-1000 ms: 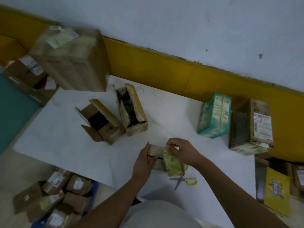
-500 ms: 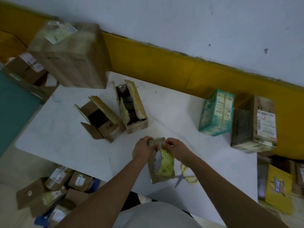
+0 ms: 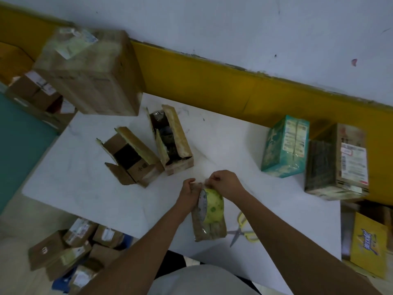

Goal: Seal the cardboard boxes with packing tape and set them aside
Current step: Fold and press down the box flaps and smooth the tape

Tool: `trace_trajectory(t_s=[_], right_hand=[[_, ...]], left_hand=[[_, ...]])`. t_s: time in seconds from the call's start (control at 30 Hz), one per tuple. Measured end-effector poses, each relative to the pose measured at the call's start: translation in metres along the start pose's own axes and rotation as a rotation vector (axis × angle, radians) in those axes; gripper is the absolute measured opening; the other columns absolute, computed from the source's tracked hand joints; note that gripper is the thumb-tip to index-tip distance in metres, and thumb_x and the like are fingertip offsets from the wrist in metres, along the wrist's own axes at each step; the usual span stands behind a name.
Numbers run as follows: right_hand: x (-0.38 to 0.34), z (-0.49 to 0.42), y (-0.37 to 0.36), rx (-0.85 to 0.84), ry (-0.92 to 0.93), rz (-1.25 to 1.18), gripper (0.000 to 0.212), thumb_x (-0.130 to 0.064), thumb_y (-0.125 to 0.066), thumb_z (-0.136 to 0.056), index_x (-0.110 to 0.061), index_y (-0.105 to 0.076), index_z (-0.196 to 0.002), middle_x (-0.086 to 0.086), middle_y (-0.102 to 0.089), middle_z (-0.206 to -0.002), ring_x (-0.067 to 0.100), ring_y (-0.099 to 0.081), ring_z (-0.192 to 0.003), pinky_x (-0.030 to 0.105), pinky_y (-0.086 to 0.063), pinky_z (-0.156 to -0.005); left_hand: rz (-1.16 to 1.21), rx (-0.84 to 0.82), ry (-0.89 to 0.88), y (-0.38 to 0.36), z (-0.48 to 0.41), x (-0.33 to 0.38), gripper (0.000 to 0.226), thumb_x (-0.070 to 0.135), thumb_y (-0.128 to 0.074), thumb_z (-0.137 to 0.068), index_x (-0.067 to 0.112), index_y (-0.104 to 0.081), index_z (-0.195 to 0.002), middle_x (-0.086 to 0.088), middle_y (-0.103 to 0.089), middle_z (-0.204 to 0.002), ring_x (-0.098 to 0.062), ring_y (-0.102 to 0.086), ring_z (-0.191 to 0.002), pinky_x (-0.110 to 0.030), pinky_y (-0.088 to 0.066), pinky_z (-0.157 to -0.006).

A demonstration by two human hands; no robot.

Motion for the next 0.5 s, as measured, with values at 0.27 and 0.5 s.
trace_trajectory(t_s=[0.27,0.5], right_hand=[[-0.012,-0.028,0.004,-0.093,-0.026,0.123,0.025,-0.036,-0.070,-0.086,-0.013,-0.077,-0.080,0.005,-0.072,-0.086,0.015,-0.064,-0.082,0.026,-0.050,-0.072],[-0.016,-0.047,0.004,-0.161,-0.049,0.206,0.030,-0.034,-0.071,-0.086,-0.005,-0.078,-0.086,0.009,-0.074,-0.091,0.018,-0.066,-0.089,0.023,-0.048,-0.073]], left_hand=[[0.209,-0.016,0.063,-0.011,-0.007,0.001,0.052,0.037,-0.028,-0.106,0.010,-0.064,-0.082,-0.008,-0.068,-0.078,-0.021,-0.066,-0.074,-0.025,-0.051,-0.069],[0.320,-0.040,0.014,-0.009,-0.003,-0.001,0.025,0.030,-0.043,-0.103,0.015,-0.051,-0.120,0.002,-0.059,-0.107,-0.010,-0.059,-0.085,-0.016,-0.051,-0.059]])
Point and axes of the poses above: each hand's wrist, its own z-axis away from the middle knuckle, its own y-axis out of the back of the hand, x = y × z, the point moved 4 cm from there along -z, towards the middle knuckle
